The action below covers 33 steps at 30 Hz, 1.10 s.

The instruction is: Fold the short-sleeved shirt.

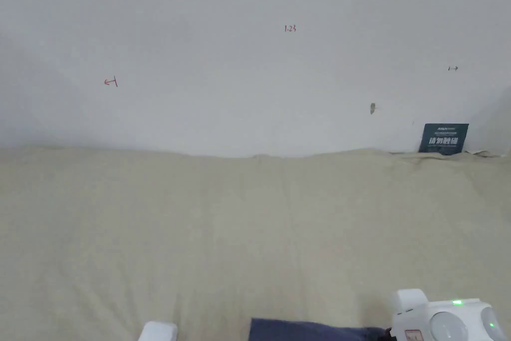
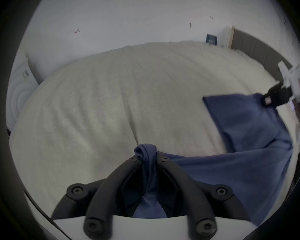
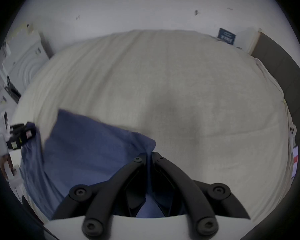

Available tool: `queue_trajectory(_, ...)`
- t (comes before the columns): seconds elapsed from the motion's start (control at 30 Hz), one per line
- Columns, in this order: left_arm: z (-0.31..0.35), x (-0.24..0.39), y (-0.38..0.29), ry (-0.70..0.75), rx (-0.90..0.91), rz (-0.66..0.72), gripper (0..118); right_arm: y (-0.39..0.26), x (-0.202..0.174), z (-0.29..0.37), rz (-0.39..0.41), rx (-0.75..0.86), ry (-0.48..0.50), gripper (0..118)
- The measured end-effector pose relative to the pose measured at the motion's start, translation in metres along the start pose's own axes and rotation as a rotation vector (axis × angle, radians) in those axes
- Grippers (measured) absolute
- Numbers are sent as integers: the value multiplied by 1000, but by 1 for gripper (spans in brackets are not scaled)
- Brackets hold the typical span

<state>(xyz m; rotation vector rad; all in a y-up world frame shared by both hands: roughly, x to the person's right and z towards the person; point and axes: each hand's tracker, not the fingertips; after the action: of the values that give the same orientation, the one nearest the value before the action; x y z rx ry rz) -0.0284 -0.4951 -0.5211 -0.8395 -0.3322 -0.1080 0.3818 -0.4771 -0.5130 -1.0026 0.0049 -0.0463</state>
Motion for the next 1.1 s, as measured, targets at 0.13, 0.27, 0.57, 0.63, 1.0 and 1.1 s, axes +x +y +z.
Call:
queue_trajectory(0.13,76,-17,-5,-28,154,41,10,-6,-2,61,-58,116,143,3)
queue_trajectory(0.27,164,-28,-1,-74,276,66,10,-10,-16,139,10,280,124,3)
queue_trajectory(0.57,372,-49,25,27,671,0,9,6,-37,363,33,621,47,3)
queue_trajectory(0.63,410,-59,37,48,713,7,9,12,-35,402,-9,682,25,3)
queue_trajectory(1.0,523,-83,80,195,874,52,9,54,-29,528,-100,920,-58,3)
queue_trajectory(1.1,526,-82,84,194,885,50,9,65,-36,545,-82,957,-87,3)
